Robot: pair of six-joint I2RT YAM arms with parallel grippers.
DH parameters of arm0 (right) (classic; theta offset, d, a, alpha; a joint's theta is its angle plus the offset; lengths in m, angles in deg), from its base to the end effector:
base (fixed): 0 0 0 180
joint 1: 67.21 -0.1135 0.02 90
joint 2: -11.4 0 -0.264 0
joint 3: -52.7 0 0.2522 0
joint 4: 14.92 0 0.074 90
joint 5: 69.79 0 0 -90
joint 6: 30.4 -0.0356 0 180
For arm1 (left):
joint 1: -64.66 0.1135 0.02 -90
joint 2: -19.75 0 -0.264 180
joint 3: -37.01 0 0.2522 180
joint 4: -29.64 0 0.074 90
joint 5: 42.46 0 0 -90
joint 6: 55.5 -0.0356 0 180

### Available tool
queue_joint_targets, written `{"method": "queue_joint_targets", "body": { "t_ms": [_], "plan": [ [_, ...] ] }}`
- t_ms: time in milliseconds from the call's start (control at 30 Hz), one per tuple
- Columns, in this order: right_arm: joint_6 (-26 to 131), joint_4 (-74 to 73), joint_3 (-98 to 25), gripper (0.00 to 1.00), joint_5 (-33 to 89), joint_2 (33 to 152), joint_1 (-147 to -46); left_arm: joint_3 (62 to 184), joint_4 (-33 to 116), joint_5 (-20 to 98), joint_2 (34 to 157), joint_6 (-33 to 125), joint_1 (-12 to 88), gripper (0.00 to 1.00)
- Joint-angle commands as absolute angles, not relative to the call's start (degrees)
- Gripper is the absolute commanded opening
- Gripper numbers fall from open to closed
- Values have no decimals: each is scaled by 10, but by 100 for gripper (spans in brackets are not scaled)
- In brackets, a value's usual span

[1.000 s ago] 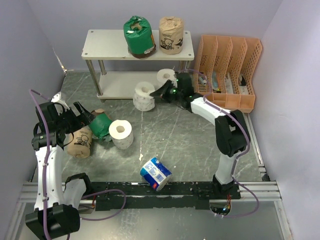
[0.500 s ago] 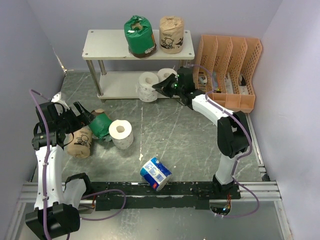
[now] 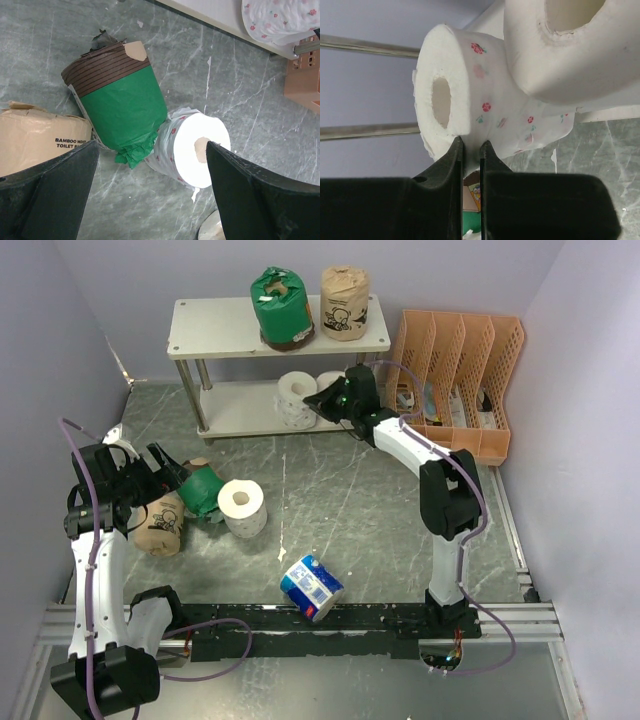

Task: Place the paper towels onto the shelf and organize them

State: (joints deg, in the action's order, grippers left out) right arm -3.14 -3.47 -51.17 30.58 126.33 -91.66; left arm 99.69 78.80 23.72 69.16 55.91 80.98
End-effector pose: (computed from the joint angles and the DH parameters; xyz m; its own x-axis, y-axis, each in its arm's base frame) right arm 0.4339 0.2043 0.2628 -0.6561 0.6622 -0.3619 0.0540 0.5195 0.8528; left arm 0.1768 0.0368 0.3094 -0.5446 -0.5074 -0.6678 -0.1524 0.8428 -0.5162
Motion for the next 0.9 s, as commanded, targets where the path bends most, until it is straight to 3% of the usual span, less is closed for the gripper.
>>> {"method": "queue_joint_targets", "body": {
  "t_ms": [0, 67, 233, 267, 400, 633, 867],
  "plan": [
    [-33, -68, -535, 0, 304, 1285, -924, 993, 772, 223, 690, 555, 818, 100],
    [-34, -71, -540, 3, 307, 1292, -928, 993, 772, 222, 692, 555, 820, 99],
    [-37, -81, -552, 36, 331, 1302, -930, 993, 772, 220, 695, 554, 823, 100],
    [-36, -84, -550, 45, 336, 1299, -931, 993, 772, 220, 695, 554, 823, 100],
    [-13, -97, -516, 98, 358, 1260, -938, 994, 772, 219, 696, 554, 823, 100],
    [56, -126, -389, 100, 384, 1128, -952, 993, 771, 217, 696, 554, 825, 100],
    [149, -96, -265, 100, 522, 1040, -979, 991, 770, 217, 696, 555, 826, 100]
  ]
}}
